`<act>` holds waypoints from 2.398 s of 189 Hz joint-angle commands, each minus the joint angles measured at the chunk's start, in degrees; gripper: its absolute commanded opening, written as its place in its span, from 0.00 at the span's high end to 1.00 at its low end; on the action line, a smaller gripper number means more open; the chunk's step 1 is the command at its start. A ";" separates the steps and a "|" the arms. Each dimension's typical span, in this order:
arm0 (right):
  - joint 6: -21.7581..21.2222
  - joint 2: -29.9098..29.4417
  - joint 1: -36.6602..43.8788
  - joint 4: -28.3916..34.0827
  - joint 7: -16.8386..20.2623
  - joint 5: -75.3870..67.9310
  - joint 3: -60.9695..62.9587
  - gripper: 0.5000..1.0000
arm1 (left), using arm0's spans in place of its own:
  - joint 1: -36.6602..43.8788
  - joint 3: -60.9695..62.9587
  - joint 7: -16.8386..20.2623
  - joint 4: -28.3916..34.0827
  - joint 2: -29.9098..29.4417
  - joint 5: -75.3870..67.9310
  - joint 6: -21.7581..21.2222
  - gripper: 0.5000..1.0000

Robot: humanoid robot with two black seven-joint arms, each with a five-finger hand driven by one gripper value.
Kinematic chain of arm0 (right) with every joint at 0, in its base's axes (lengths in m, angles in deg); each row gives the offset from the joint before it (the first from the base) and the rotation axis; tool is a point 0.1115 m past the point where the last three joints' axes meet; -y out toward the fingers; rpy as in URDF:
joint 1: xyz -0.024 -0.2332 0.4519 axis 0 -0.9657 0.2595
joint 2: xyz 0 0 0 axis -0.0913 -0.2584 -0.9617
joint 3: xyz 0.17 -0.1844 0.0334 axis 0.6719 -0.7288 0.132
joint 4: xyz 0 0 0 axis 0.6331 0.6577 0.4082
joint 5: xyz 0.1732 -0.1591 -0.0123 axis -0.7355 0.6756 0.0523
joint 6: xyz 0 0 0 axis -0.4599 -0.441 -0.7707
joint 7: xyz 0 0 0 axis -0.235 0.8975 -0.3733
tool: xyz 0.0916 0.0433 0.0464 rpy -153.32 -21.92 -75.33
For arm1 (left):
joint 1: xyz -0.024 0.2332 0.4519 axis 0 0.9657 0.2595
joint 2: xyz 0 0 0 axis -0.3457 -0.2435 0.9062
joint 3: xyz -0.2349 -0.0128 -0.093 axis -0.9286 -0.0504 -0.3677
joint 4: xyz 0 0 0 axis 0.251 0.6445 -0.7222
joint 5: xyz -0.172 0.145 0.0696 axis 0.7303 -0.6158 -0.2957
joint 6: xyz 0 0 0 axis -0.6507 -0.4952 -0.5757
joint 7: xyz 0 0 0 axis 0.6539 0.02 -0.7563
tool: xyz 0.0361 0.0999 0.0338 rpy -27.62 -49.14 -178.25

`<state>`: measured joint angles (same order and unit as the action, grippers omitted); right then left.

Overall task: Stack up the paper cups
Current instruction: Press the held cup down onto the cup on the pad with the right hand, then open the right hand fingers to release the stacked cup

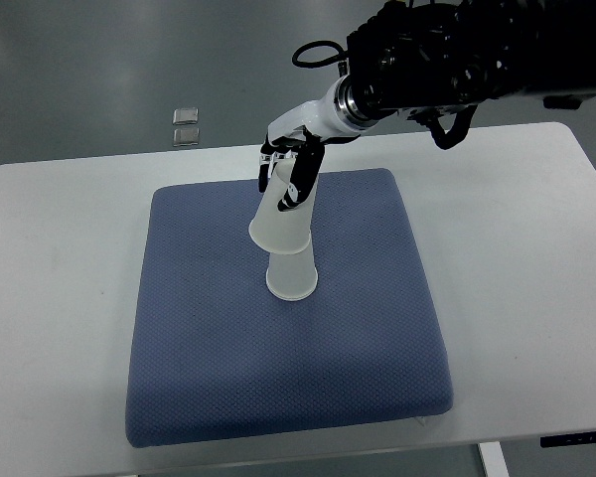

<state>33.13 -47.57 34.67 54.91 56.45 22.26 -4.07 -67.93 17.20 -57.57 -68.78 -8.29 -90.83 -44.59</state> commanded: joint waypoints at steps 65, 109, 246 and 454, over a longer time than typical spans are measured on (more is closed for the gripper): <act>-2.25 0.00 1.16 0.10 0.09 0.79 -0.16 0.64 | 0.00 0.00 0.00 0.01 0.00 0.00 0.00 0.00; -4.01 0.00 2.83 0.46 1.23 0.79 -0.34 0.64 | 0.00 0.00 0.00 0.01 0.00 0.00 0.00 0.00; 1.35 0.00 0.01 0.37 1.50 0.97 -1.13 0.64 | 0.00 0.00 0.00 -0.08 0.00 0.00 -0.09 0.00; 9.00 0.00 -8.60 -0.07 1.32 0.88 -0.25 0.55 | 0.00 0.00 0.00 0.10 0.00 0.00 -0.09 0.00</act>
<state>41.37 -47.57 26.92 55.08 57.86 23.13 -4.37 -67.93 17.20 -57.57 -68.67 -8.29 -90.83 -44.67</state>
